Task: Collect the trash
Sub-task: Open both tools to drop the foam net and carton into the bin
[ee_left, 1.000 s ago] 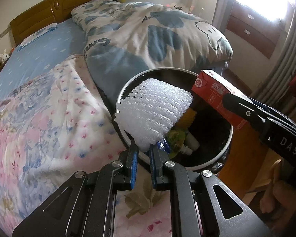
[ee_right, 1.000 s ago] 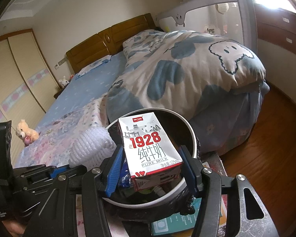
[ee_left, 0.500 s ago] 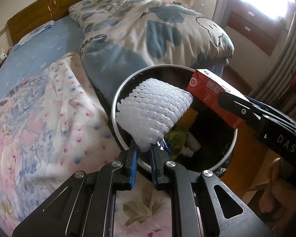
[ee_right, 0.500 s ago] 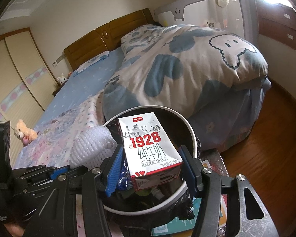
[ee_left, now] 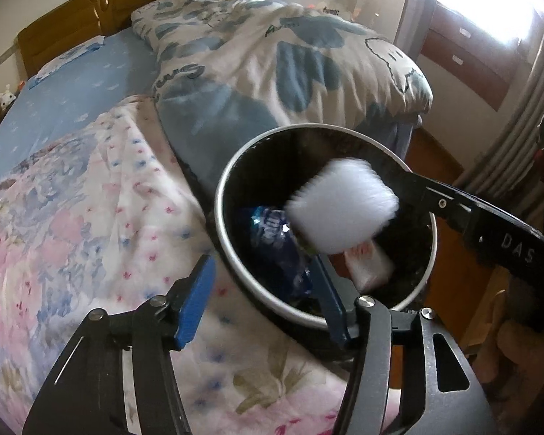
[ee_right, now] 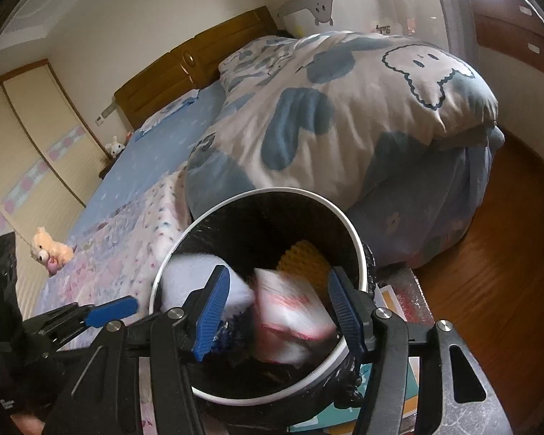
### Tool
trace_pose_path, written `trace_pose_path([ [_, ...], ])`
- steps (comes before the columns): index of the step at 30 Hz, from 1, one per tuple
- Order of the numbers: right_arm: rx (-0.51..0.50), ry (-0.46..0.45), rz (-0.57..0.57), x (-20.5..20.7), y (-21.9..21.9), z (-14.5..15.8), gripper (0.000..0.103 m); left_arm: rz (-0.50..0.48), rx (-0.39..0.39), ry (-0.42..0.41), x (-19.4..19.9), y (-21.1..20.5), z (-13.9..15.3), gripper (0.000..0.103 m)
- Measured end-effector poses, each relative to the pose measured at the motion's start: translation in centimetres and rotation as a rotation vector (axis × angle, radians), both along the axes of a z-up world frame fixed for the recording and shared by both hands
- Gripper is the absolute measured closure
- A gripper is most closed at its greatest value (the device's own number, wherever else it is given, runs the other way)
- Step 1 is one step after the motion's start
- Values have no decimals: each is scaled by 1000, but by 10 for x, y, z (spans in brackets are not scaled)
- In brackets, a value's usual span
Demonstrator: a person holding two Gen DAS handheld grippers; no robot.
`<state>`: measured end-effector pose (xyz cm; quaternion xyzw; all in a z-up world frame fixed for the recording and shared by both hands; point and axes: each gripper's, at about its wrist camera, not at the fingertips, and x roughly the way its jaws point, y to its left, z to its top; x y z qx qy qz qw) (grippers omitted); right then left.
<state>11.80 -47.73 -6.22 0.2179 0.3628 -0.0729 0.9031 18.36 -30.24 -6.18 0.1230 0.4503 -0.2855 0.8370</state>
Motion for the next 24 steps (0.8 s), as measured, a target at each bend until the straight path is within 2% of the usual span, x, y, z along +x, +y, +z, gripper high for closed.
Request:
trace_pose_path([
  [4,16,-16,-7,-7,2,2,37,41,-33,6,-8,20,-2,44],
  [8,29,-39,-14,-19,10,5,21,99,-69,10,-19,46,-3,43],
  [13,55,-64,-16,-37,23,10,17,156,-116,-3,-34,77,2,43],
  [19,35,-113,2,-57,51,23,12,232,-161,-32,-55,118,9,39],
  [24,24,-140,25,-68,72,25,10,279,-166,-63,-70,146,9,37],
])
